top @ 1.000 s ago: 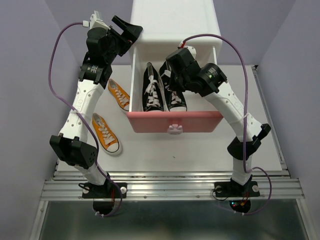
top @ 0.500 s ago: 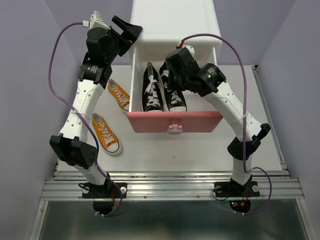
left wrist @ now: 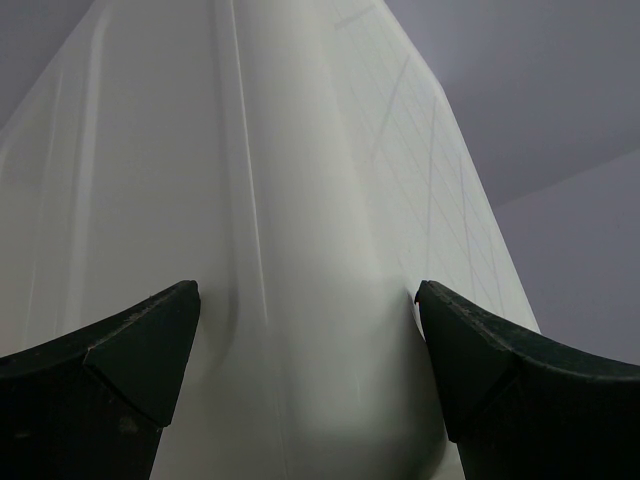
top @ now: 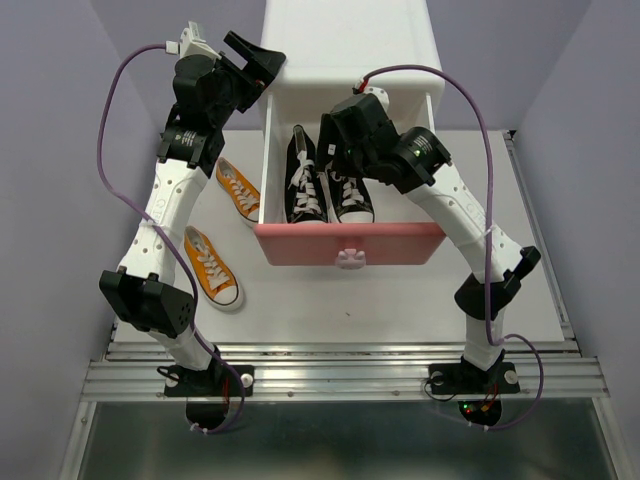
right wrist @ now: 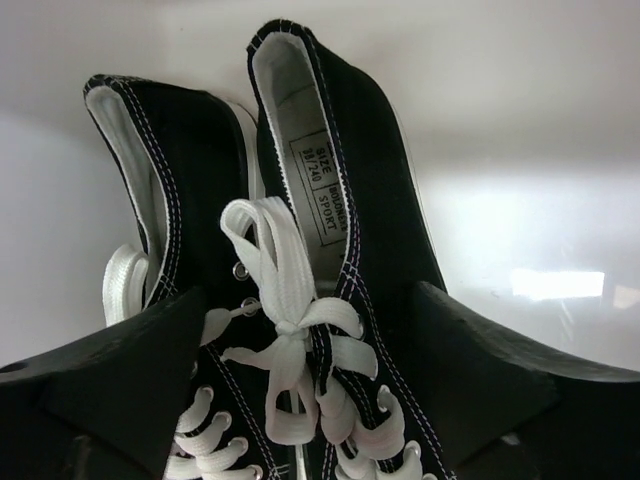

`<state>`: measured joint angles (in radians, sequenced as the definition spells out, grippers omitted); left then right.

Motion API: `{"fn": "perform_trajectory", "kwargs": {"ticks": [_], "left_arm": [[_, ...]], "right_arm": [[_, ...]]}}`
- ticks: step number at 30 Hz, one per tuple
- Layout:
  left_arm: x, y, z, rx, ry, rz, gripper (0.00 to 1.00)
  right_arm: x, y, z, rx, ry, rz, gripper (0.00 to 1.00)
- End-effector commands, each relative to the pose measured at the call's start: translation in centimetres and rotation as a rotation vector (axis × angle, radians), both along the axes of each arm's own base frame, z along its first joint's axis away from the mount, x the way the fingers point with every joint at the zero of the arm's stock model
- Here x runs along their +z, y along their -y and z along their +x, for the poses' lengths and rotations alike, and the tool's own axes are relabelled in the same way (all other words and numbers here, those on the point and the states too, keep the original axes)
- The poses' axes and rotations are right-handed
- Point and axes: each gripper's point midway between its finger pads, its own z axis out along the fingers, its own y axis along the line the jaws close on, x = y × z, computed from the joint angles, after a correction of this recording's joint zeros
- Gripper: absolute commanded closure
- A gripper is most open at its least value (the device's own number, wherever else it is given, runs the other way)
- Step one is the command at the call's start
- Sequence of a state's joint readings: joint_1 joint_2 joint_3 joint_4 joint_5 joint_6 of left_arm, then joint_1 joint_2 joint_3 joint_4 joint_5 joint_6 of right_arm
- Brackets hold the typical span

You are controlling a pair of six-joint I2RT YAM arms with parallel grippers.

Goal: Place and organize the shoes in the shoe cabinet

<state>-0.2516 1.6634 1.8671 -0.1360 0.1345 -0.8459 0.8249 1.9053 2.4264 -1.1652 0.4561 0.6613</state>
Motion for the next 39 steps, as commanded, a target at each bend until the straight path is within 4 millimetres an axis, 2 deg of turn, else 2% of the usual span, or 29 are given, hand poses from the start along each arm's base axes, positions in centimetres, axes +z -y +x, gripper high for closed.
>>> {"fn": "perform_trajectory", "kwargs": {"ticks": [1,3,14,19,27,30,33,34,38,39], "left_arm": [[-21.2,-1.2,-2.3,-0.035,-0.617,0.291,0.01],[-21.1,-1.2,-2.2,-0.035,-0.615,0.291,0.01],[-20.8,-1.4,-2.4,-0.032,-0.611,0.300,0.01],[-20.3,-1.4,-2.4,-0.030,-0.602,0.302,0.01],[-18.9,-1.5,-1.8,-0.024,-0.576,0.305,0.01],[-18.5,-1.5,-1.8,-0.021,-0.569,0.302,0.01],[-18.2,-1.5,-1.7,-0.019,-0.560,0.302,0.01],[-18.1,-1.5,-1.7,-0.020,-0.558,0.303,0.01],[-17.5,-1.6,-1.5,-0.017,-0.540,0.313,0.01],[-17.4,-1.6,-1.5,-0.018,-0.536,0.313,0.01]], "right_arm": [[2.8,0.7,0.3,-0.033,0.079,0.055,0.09],[3.1,0.9,0.2,-0.038,0.087,0.058,0.00],[3.5,1.2,-0.6,-0.025,0.082,0.074,0.00],[4.9,1.0,-0.9,-0.004,0.117,0.098,0.00],[9.1,2.2,-0.9,-0.025,0.249,0.161,0.00],[11.3,2.4,-1.2,-0.002,0.314,0.198,0.00],[14.1,2.2,-2.0,0.058,0.392,0.254,0.00],[14.5,1.9,-2.2,0.081,0.407,0.264,0.00],[19.1,0.5,-5.2,0.298,0.538,0.341,0.00],[19.6,0.2,-5.8,0.332,0.545,0.358,0.00]]}}
